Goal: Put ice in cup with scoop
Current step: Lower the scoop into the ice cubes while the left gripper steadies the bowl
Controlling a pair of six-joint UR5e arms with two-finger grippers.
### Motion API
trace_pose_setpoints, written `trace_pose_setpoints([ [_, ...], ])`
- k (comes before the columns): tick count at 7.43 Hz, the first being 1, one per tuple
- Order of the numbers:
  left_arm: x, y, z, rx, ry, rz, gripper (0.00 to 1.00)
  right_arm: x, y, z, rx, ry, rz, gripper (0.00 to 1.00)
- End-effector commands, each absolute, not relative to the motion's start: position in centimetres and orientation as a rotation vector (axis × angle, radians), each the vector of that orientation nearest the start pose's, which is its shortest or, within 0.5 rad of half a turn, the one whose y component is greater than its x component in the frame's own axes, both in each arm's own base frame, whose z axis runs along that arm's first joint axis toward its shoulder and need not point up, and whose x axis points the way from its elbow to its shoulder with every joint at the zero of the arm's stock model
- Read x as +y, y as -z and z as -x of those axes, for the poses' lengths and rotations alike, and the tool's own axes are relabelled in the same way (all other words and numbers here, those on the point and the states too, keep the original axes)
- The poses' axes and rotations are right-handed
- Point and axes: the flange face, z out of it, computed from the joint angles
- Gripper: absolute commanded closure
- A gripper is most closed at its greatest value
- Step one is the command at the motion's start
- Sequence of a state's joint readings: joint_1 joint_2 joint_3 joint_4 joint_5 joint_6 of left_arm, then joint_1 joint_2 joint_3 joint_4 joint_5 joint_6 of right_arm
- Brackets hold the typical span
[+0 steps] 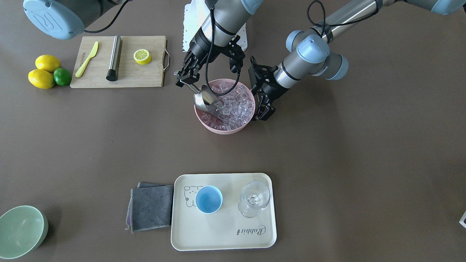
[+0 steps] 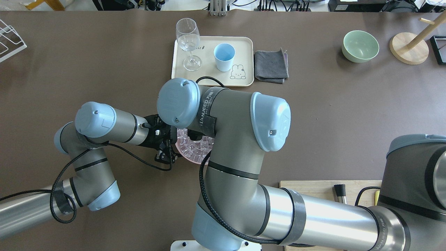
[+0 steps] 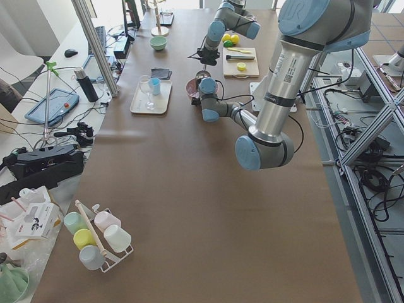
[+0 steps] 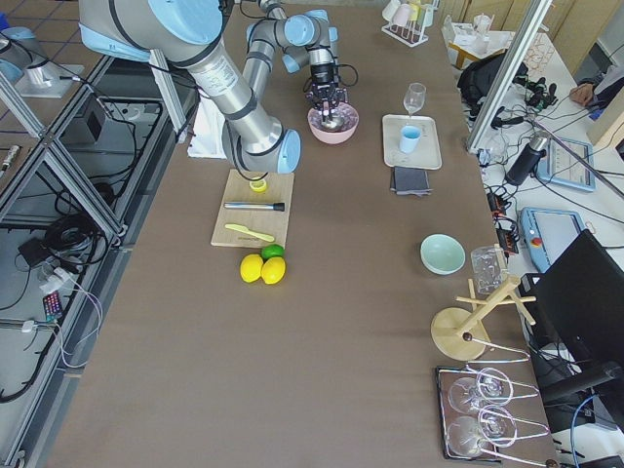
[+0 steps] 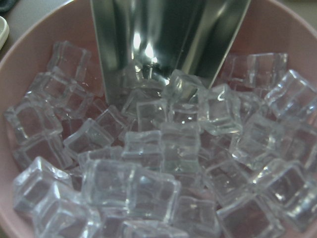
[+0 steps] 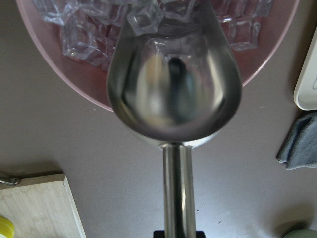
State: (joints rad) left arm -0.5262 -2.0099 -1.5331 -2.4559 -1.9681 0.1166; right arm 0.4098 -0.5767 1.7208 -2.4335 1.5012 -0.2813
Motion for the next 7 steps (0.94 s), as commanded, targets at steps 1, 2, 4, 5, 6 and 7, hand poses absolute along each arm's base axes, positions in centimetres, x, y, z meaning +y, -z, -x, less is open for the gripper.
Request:
trace_pose_setpoints([
  [1,-41.2,-32.5,-52.1,0.941,-1.23,-1.057,0.01,-37.9,-13.1,52.3,-0.12,1.373,-0.402,1.0],
  [2,-41.2,-32.4,-52.1,0.941,-1.231,-1.06,0.01,-37.8,-13.9,51.9,-0.139,1.365,-0.435,1.0],
  [4,-41.2,-32.4,-52.1,0.941,-1.231,-1.06,0.01,-37.7,-15.2,51.9,-0.188,1.327,-0.488,1.0],
  [5,-41.2,-32.4,-52.1,0.943,-1.231,-1.058,0.01,-37.6,-16.0,52.0,-0.231,1.302,-0.529,1.0],
  [6,-41.2,-32.4,-52.1,0.942,-1.231,-1.061,0.01,-37.5,-16.9,52.1,-0.264,1.291,-0.549,1.0],
  [7,-41.2,-32.5,-52.1,0.941,-1.23,-1.057,0.01,-37.4,-19.0,52.3,-0.313,1.26,-0.591,1.0],
])
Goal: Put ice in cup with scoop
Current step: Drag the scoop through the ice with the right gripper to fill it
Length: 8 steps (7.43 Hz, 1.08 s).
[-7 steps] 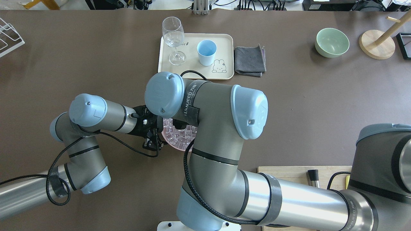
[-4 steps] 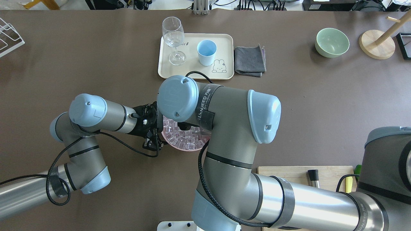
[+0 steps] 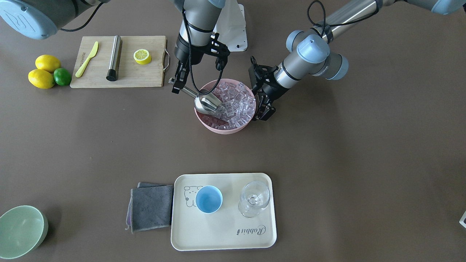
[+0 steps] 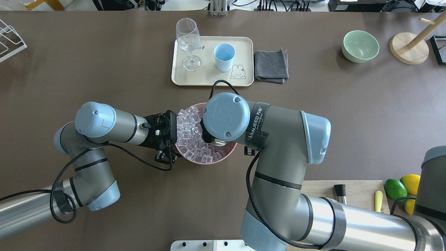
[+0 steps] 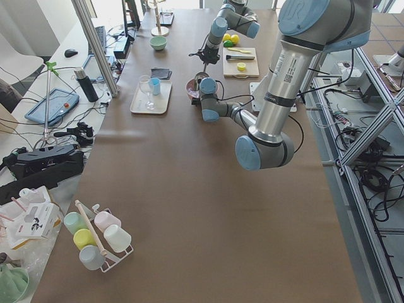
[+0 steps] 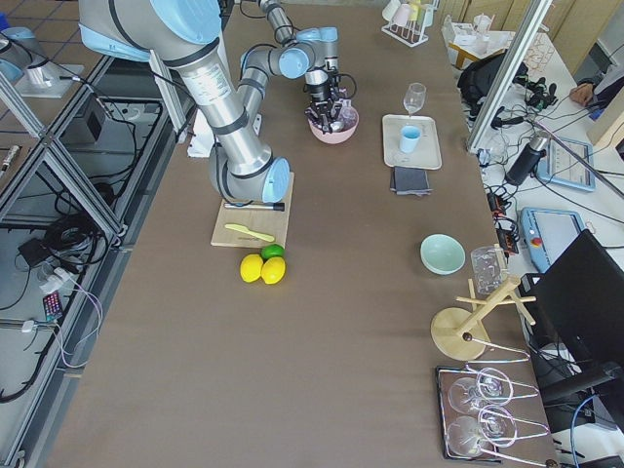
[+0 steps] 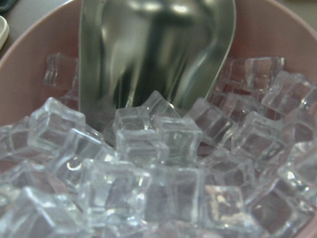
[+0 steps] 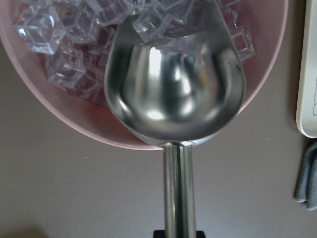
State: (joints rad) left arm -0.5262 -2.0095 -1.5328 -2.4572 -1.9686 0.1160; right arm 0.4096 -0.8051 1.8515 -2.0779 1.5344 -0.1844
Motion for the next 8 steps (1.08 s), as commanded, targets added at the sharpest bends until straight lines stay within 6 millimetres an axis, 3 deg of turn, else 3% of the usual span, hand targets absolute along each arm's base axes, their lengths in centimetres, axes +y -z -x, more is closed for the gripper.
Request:
trace_pose_setpoints([
  [1,-41.2,-32.4,-52.1,0.941,-1.231,-1.06,0.01,-37.2,-19.7,52.5,-0.353,1.26,-0.607,1.0],
  [4,-41.2,-32.4,-52.1,0.942,-1.23,-1.059,0.01,-36.6,-20.2,51.6,-0.399,1.255,-0.648,1.0],
  [5,-41.2,-32.5,-52.1,0.942,-1.231,-1.057,0.01,-36.0,-21.4,50.6,-0.44,1.24,-0.661,1.0],
  [6,-41.2,-32.4,-52.1,0.943,-1.231,-1.058,0.01,-35.9,-22.7,50.6,-0.489,1.188,-0.689,1.0],
  [8,-41.2,-32.5,-52.1,0.942,-1.231,-1.057,0.01,-36.3,-22.4,51.4,-0.497,1.168,-0.686,1.0],
])
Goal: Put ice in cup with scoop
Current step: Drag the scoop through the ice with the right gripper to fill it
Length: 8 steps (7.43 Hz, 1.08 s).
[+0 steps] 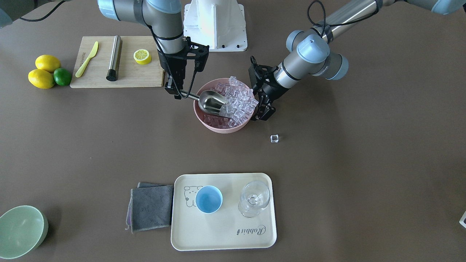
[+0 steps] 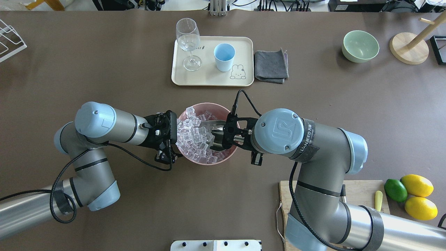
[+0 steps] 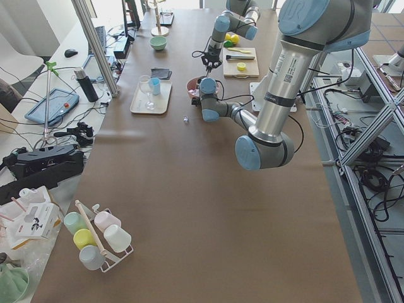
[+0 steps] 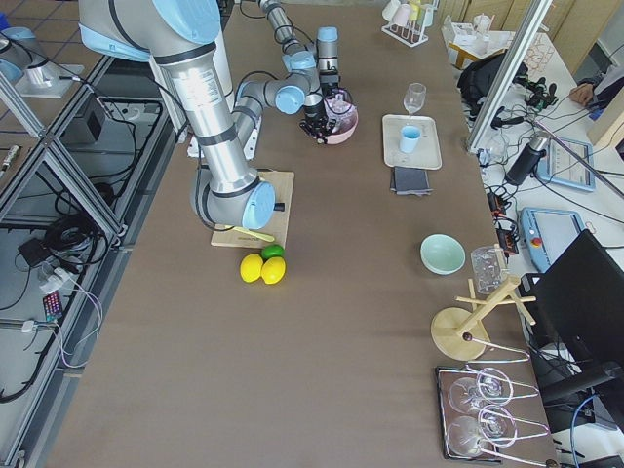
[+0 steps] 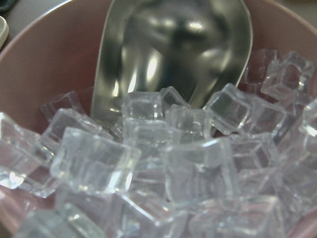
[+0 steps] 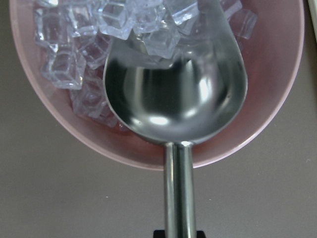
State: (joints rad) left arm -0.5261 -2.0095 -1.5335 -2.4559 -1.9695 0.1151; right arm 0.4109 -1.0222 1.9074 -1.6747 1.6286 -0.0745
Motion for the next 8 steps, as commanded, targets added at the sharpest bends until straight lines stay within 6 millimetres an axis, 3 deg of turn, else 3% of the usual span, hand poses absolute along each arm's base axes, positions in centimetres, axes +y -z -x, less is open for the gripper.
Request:
trace_pose_setpoints([
  [1,-41.2,-32.5,-52.1,0.942,-1.231,-1.057,0.01,-36.3,-22.2,51.4,-0.501,1.168,-0.69,1.0],
  [6,-41.2,-32.4,-52.1,0.944,-1.231,-1.06,0.01,-36.9,-22.9,52.7,-0.535,1.104,-0.707,1.0],
  [8,-41.2,-32.5,-52.1,0.942,-1.231,-1.057,0.01,-36.3,-22.3,51.7,-0.601,1.13,-0.706,1.0],
])
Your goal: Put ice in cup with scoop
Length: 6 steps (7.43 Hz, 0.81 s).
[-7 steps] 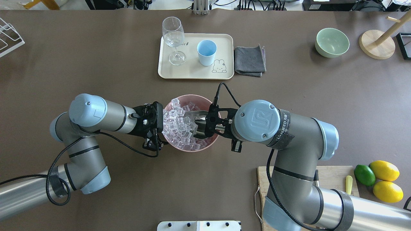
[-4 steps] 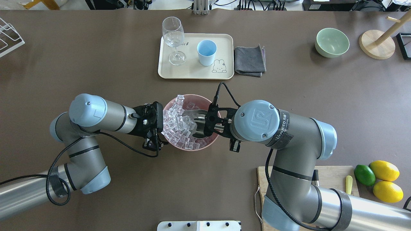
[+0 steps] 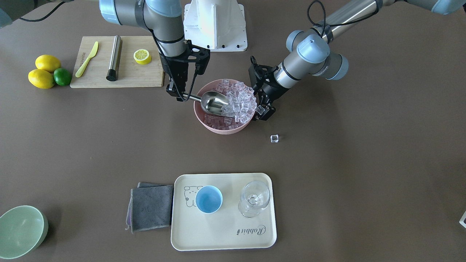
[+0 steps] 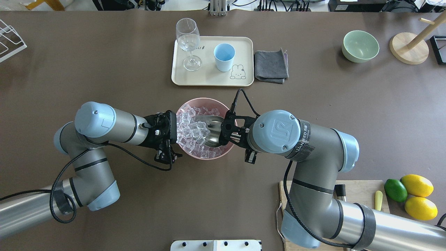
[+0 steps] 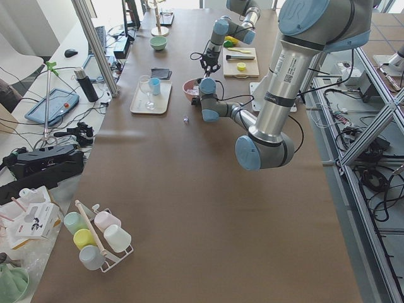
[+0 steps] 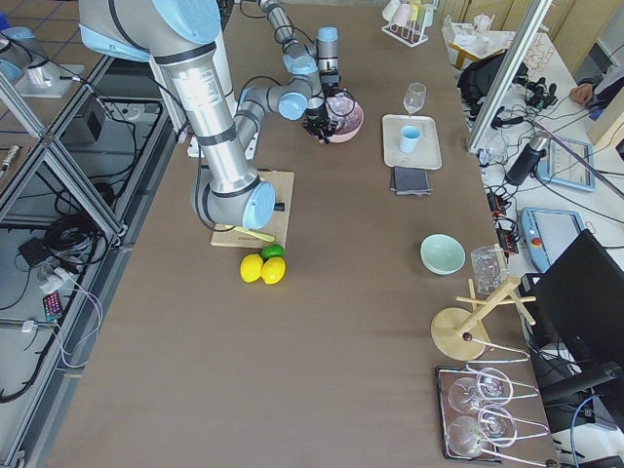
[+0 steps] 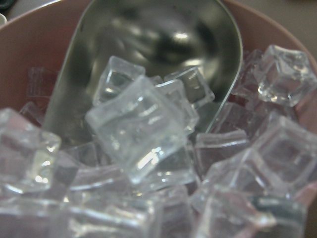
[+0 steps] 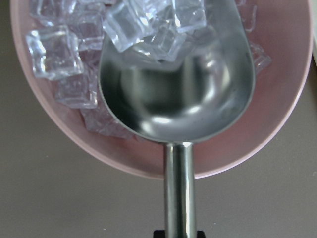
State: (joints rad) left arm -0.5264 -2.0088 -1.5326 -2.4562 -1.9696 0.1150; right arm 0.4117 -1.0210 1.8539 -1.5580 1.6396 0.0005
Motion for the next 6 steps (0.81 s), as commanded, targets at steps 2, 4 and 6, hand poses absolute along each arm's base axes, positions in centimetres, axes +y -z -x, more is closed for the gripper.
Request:
trace_pose_setpoints([
  [2,-41.2,-32.4,-52.1,0.944,-1.231,-1.06,0.01,-37.9,-22.1,50.1,-0.663,1.115,-0.698,1.0],
  [4,-41.2,-32.5,-52.1,0.942,-1.231,-1.057,0.01,-39.5,-23.1,47.9,-0.749,1.101,-0.69,1.0],
  [6,-41.3,-32.5,-52.0,0.942,-1.23,-1.059,0.01,-40.0,-23.4,47.1,-0.79,1.076,-0.681,1.0],
])
